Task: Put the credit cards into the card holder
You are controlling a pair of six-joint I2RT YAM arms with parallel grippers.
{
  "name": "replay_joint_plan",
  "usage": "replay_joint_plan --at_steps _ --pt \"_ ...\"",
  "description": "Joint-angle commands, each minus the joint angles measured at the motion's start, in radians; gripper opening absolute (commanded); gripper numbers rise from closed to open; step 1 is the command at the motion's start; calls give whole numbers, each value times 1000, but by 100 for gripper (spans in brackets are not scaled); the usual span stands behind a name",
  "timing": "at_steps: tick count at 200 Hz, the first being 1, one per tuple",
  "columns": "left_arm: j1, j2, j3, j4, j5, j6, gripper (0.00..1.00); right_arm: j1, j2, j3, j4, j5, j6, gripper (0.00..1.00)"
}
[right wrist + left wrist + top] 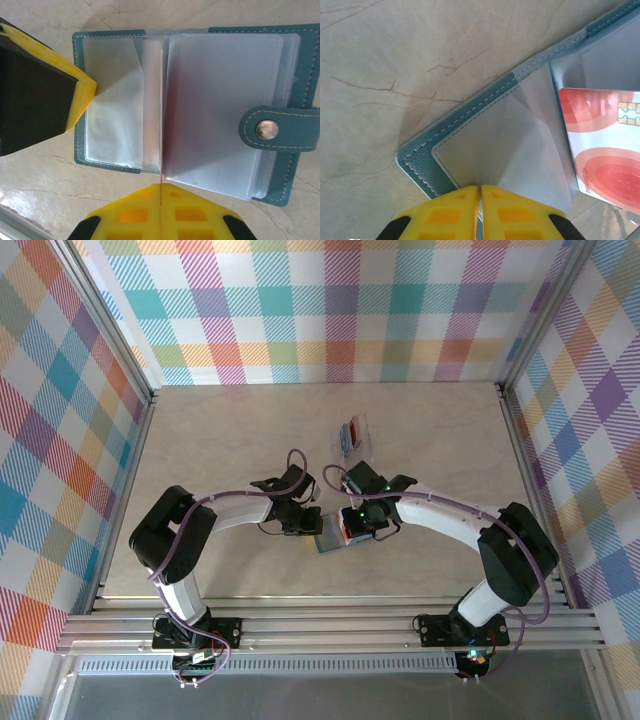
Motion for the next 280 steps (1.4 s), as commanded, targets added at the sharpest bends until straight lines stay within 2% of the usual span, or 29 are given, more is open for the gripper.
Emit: replay_joint_plan --at_steps 1,32,72,111,154,191,222,280 --pt "-25 20 -30 -7 -14 4 11 12 20 13 -2 8 5 0" --pt "-25 21 -28 -7 -14 3 11 18 30 22 -4 7 3 0" --pt "-26 20 -28 -7 -13 1 11 20 39 29 -5 5 0 16" --pt "-26 20 -27 -7 -9 2 11 21 54 42 -3 1 -2 22" --pt "-26 15 -29 -7 -11 3 11 21 71 56 -1 13 -7 20" --pt "-25 23 -17 -39 -56 11 11 20 74 55 9 30 -13 0" --pt "-26 29 -1 -86 -123 33 10 14 36 25 17 32 -17 0" --pt "-24 56 33 -155 -265 70 9 -53 5 -51 93 -121 -6 0"
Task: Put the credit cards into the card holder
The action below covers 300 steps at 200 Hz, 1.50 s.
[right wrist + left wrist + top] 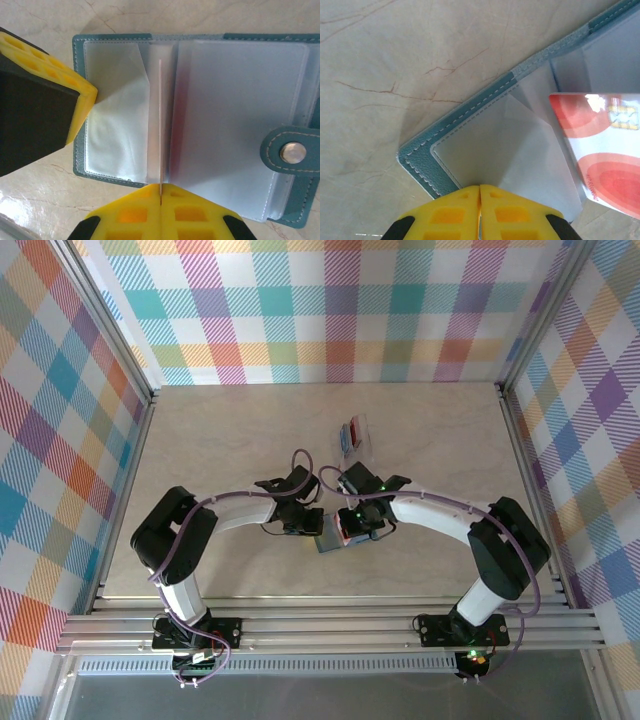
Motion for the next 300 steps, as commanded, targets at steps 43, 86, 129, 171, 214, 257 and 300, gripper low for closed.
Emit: replay_joint_plan --at_steps 43,86,129,171,214,257,300 --pt "5 67 14 -121 -214 54 8 -121 -55 -106 110 -245 8 0" --pt "7 87 19 -120 -202 59 8 -171 -49 -152 158 -353 19 0" --pt "8 91 21 -120 -192 61 8 -206 -33 -175 200 -456 20 0" --pt "8 91 21 -120 -185 63 8 -216 -32 -181 213 -491 16 0" --pt "9 83 17 -116 -177 61 8 -218 -15 -178 188 -437 -3 0" --pt "9 81 17 -114 -167 61 8 -219 -25 -185 182 -388 -23 0" --pt "9 77 12 -112 -162 62 8 -219 0 -188 202 -414 -24 0"
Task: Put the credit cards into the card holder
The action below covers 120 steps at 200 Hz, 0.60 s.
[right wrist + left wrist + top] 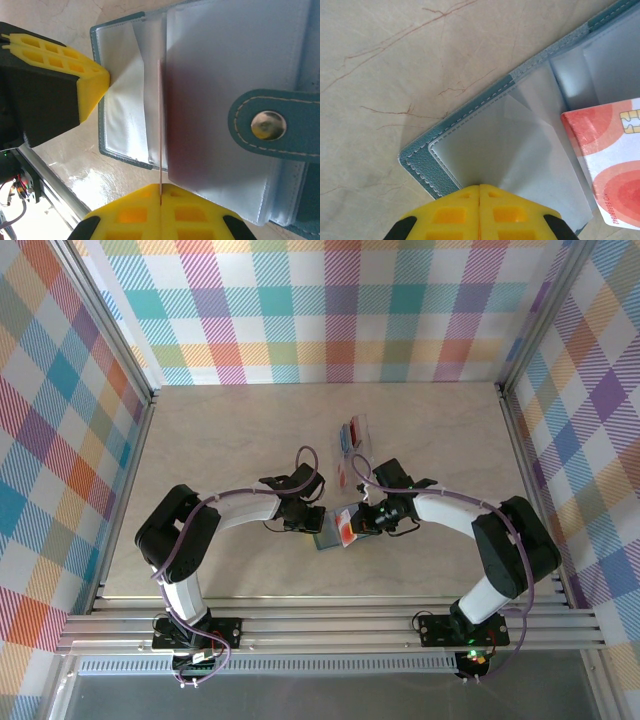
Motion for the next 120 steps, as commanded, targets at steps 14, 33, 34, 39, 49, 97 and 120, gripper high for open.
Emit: replay_joint_plan --at_steps 14,33,34,39,49,97,120 --pt "18 51 -36 -63 -92 18 8 -8 21 -20 18 -46 -25 0" --pt "17 49 -36 -63 -96 18 8 -8 18 -26 39 -96 -26 0" --pt "17 50 -36 -63 -96 17 8 -8 17 -26 40 -97 -25 0" --pt "18 49 -36 -65 -96 18 8 -8 14 -27 42 -98 -23 0" --pt "17 49 -35 -65 -94 18 8 -8 16 -27 42 -98 -27 0" --pt "19 40 -36 -75 -109 26 8 -8 37 -28 43 -126 -29 0" --pt "23 37 -36 -78 -113 30 8 -6 55 -28 40 -127 -30 0"
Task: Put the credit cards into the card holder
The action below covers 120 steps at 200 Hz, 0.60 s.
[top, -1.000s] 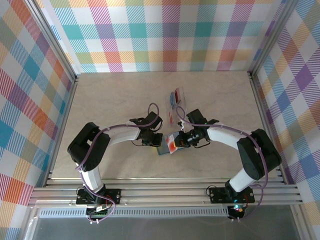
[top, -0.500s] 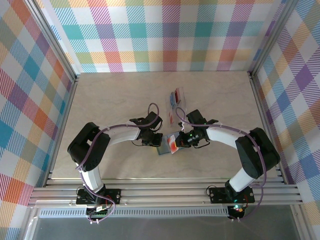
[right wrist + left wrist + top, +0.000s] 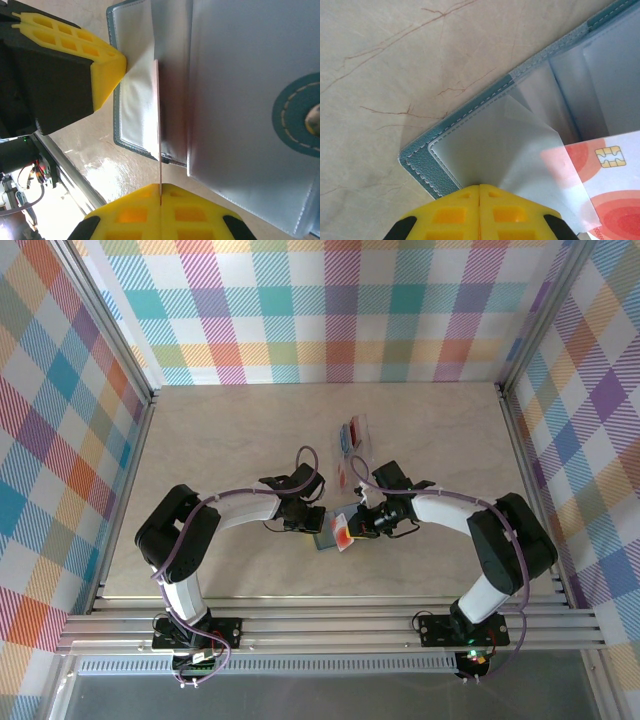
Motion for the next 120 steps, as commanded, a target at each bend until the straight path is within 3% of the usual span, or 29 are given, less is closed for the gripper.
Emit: replay_joint_plan --at_steps 1,120 --pt "22 39 -36 -76 -112 22 8 -6 29 -11 7 -28 -29 0" --pt "25 47 -32 -74 -92 29 11 9 84 89 -53 102 -52 0"
